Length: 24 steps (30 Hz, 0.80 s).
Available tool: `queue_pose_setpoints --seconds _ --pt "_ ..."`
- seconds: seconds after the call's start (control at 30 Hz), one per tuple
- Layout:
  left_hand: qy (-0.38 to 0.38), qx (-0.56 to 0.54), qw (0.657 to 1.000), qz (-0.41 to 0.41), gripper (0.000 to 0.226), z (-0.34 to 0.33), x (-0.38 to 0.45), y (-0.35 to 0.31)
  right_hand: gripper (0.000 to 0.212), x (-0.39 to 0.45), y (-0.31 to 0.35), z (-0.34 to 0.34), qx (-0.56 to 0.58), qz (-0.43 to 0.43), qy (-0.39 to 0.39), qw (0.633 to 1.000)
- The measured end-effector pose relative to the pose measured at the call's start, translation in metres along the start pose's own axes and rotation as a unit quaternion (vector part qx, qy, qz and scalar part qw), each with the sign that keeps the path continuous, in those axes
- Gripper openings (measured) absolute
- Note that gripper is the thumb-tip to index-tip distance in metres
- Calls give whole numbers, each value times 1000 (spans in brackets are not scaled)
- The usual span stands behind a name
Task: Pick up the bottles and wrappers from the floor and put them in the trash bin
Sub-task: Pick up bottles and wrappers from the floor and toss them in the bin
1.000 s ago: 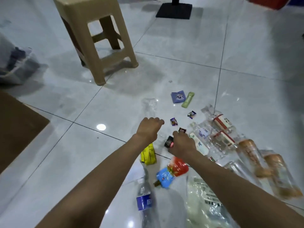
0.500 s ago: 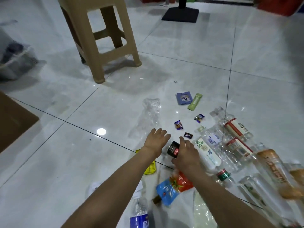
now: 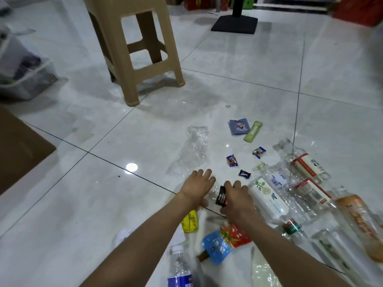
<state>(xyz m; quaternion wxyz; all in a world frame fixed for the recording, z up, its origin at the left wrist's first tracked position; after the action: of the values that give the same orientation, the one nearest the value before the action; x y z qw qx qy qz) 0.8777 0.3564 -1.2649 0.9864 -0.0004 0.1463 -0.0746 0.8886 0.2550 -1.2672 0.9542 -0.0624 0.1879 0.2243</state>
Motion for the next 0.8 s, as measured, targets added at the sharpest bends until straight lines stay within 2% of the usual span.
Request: queue_pose_setpoints --seconds 0.1,0.4,0.57,0.7,0.8 --pt "-45 -73 996 26 67 31 -14 12 60 -1 7 41 -27 49 -55 997" --pt "-169 -66 980 80 65 161 -83 73 69 -25 53 185 -69 157 -159 972" --pt "-175 -92 971 133 61 269 -158 103 69 -75 97 289 -26 186 -133 973" --pt "-172 -134 955 201 55 357 -250 129 60 -147 148 398 -2 229 -203 952" --pt "-170 -160 937 261 53 417 -334 148 58 -208 202 468 -13 282 -196 939"
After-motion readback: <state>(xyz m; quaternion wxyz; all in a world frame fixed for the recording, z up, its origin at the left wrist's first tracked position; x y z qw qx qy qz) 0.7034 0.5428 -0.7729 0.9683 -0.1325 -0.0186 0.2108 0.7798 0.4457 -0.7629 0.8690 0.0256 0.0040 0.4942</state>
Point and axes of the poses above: each hand's wrist, its own x-axis towards the middle knuckle, its own z-axis out of the back of the hand, y = z × x, the point moved 9 cm from there along x, towards the middle knuckle, and after that the axes turned 12 degrees about -x, right-handed, at the moved point
